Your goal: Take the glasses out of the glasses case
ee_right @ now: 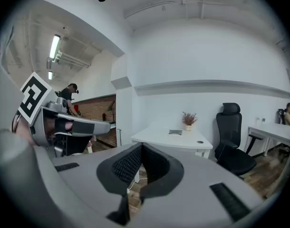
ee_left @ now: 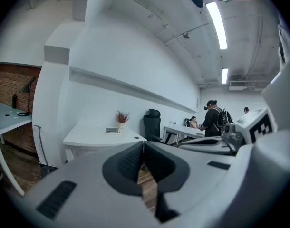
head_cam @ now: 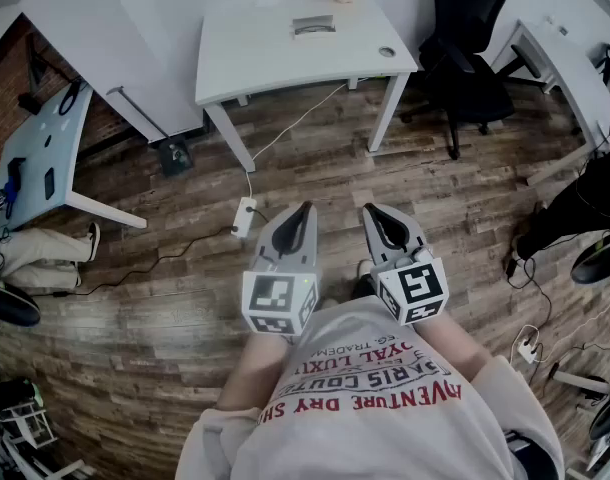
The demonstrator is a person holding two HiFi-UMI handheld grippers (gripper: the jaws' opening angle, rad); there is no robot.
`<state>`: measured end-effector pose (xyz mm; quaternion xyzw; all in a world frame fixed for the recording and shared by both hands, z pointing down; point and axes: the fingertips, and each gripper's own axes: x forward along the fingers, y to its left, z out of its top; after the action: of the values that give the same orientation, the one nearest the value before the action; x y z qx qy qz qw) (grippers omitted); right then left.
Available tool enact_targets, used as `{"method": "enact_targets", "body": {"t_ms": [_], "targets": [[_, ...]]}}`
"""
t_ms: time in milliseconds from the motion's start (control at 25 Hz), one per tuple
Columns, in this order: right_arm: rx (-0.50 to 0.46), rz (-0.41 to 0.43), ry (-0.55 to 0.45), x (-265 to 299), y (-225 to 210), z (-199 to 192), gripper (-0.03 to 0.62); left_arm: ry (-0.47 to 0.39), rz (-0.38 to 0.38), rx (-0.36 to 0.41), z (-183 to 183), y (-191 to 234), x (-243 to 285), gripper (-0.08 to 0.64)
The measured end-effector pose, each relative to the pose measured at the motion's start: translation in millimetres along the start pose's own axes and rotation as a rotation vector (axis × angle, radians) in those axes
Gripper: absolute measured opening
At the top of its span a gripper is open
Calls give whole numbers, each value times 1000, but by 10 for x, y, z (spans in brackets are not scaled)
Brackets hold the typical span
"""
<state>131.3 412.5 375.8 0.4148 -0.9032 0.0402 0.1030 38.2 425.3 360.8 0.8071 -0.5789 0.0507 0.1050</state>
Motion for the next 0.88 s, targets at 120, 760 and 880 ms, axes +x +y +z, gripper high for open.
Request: {"method": "enact_targets", "body": {"t_ms": [120, 760, 880], "targets": [[4, -6, -4, 33, -35, 13, 12, 2, -6, 2, 2, 12, 47, 8], [52, -53, -2, 153, -180, 22, 12, 22, -7, -7, -52, 124, 130, 8], [67, -54, 19, 230, -218, -52, 12, 39, -7, -24, -105, 167, 206, 8]]}}
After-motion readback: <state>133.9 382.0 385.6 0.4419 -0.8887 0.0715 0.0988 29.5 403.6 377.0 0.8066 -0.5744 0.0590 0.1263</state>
